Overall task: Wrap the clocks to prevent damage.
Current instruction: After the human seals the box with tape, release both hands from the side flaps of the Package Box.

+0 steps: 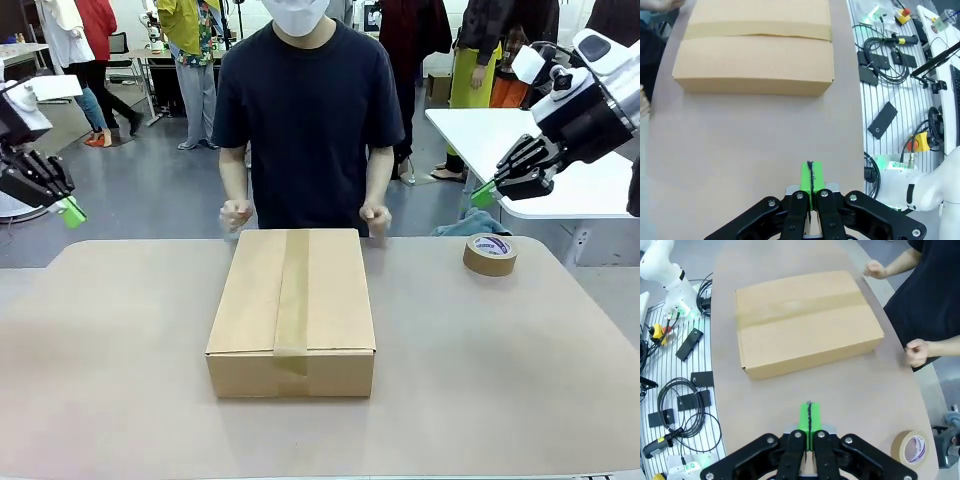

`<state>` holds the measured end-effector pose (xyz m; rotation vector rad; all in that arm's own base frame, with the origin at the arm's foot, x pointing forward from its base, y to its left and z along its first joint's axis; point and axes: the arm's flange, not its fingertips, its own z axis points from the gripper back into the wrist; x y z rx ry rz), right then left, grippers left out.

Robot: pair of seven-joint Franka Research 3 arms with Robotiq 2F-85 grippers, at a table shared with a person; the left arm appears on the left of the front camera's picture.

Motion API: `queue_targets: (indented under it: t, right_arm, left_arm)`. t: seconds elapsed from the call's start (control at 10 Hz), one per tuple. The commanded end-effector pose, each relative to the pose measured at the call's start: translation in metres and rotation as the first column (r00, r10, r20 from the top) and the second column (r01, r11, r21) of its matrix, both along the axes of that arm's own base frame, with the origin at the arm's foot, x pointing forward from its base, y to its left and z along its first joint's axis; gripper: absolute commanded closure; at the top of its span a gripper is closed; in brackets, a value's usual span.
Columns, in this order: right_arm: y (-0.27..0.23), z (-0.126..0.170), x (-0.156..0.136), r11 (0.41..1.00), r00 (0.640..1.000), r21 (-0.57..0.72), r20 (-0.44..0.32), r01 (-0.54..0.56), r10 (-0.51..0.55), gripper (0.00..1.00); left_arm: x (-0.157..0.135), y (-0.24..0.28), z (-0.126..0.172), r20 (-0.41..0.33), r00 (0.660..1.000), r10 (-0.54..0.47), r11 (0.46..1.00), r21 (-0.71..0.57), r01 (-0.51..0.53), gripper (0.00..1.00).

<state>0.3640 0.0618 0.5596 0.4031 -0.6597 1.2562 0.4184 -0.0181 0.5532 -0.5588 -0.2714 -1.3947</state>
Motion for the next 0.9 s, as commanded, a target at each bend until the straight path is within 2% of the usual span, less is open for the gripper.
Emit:
queue_targets:
  t: [0.0,0.8]
  right_arm:
    - [0.0041,0.0044,-0.0009,1.000,1.000,-0.009,0.010,-0.002,0.002,0.99]
    - [0.0041,0.0044,-0.0009,1.000,1.000,-0.009,0.010,-0.002,0.002,0.99]
  left_arm:
    - [0.0028,-0.0071,0.0074,0.003,1.000,-0.016,1.000,-0.004,0.016,1.00]
    - [0.0028,-0.0071,0.0074,0.003,1.000,-0.016,1.000,-0.004,0.016,1.00]
